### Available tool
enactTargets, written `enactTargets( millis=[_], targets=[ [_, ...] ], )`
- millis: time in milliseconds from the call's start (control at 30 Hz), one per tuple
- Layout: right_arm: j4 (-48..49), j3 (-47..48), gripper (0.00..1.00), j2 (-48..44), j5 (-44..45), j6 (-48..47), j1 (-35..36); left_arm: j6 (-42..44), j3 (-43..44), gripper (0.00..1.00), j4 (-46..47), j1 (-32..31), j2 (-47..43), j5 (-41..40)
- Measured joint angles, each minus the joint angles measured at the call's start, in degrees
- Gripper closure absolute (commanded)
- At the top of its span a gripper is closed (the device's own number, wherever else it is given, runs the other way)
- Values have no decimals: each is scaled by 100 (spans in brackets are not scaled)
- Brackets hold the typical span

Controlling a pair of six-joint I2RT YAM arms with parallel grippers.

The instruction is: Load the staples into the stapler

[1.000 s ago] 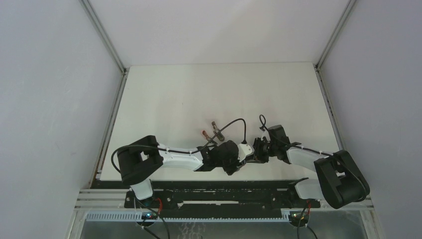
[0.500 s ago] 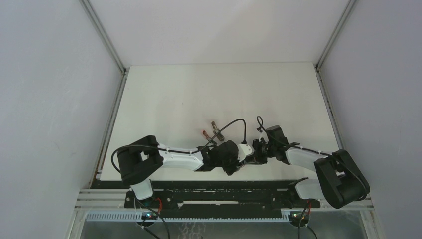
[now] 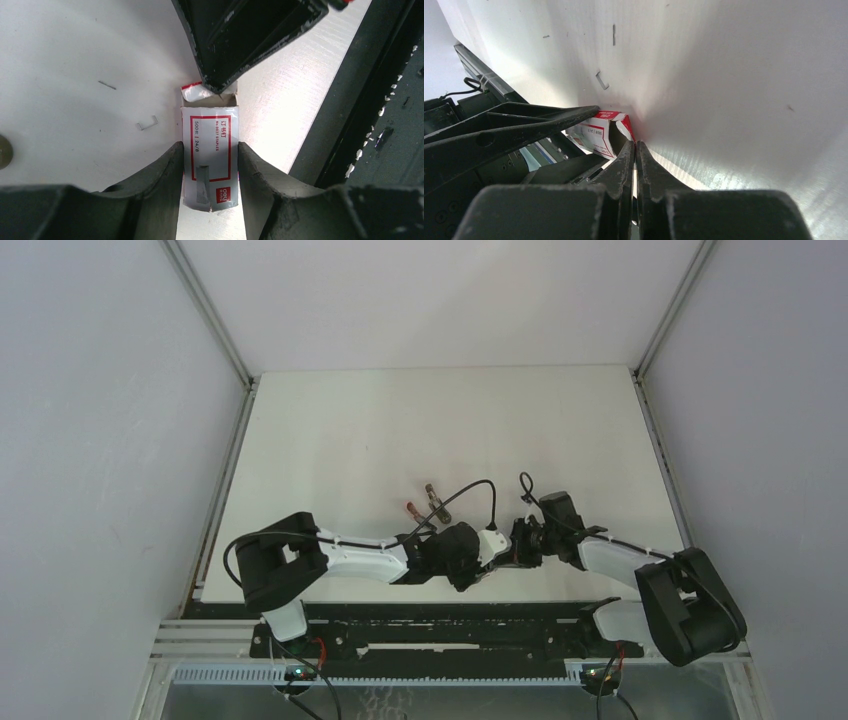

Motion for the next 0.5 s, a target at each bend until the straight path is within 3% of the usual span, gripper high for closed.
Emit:
enactTargets(
  millis=[500],
  targets=[
    [-507, 37, 100, -177, 74, -417, -719, 70, 0, 54, -17, 0, -2, -11]
  ],
)
